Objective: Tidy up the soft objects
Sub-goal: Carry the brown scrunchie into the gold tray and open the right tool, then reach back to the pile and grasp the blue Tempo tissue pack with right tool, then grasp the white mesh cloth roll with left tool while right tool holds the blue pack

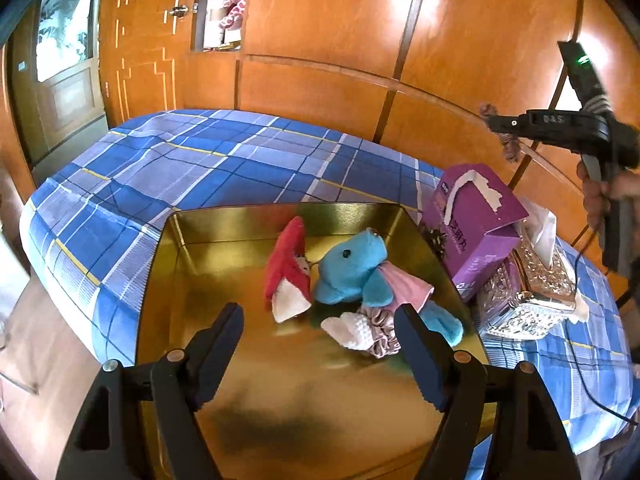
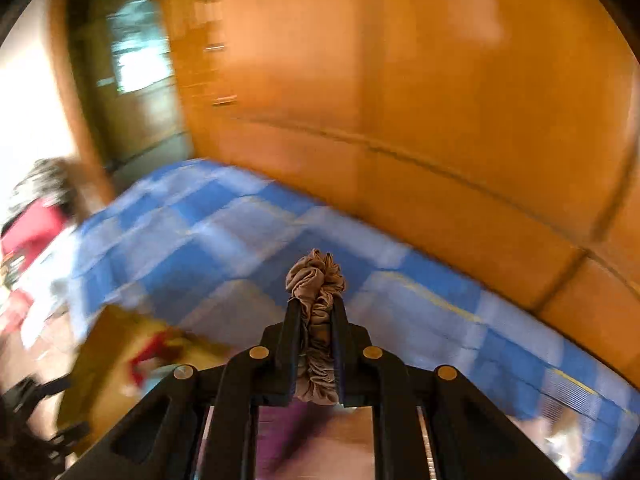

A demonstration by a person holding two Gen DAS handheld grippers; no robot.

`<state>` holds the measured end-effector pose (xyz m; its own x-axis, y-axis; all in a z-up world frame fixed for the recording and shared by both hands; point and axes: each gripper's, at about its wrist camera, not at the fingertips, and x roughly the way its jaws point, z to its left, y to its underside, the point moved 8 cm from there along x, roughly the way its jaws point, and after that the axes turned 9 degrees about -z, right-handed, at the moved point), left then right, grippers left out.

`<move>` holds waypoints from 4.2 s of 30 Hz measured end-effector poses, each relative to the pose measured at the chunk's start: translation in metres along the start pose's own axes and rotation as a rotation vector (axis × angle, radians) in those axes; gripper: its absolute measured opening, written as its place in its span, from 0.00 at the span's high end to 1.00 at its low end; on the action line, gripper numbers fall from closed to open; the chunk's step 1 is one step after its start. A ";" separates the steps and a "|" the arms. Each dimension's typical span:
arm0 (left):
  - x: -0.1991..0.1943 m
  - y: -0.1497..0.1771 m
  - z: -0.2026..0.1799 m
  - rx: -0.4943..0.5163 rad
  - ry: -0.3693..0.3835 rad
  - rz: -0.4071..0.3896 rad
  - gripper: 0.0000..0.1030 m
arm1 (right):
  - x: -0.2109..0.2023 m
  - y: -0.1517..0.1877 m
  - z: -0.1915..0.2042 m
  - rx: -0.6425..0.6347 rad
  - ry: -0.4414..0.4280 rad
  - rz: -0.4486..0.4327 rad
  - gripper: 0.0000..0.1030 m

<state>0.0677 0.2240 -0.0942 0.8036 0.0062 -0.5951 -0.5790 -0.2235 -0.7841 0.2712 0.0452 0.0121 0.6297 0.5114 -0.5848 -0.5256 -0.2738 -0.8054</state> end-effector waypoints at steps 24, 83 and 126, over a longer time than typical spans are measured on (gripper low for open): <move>-0.002 0.006 0.006 0.008 -0.058 -0.016 0.24 | -0.017 0.189 0.143 -0.143 -0.260 0.290 0.72; 0.005 0.005 -0.158 0.322 0.229 -0.024 0.23 | -0.036 0.185 -0.191 0.764 0.193 0.066 0.69; 0.083 0.091 -0.449 0.338 0.508 0.464 0.21 | -0.243 0.360 -0.188 0.829 0.357 -0.012 0.75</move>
<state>0.1433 -0.2332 -0.1358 0.3850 -0.4829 -0.7865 -0.8175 0.2171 -0.5335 0.0366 -0.3307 -0.1542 0.7054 0.1893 -0.6831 -0.6745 0.4755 -0.5647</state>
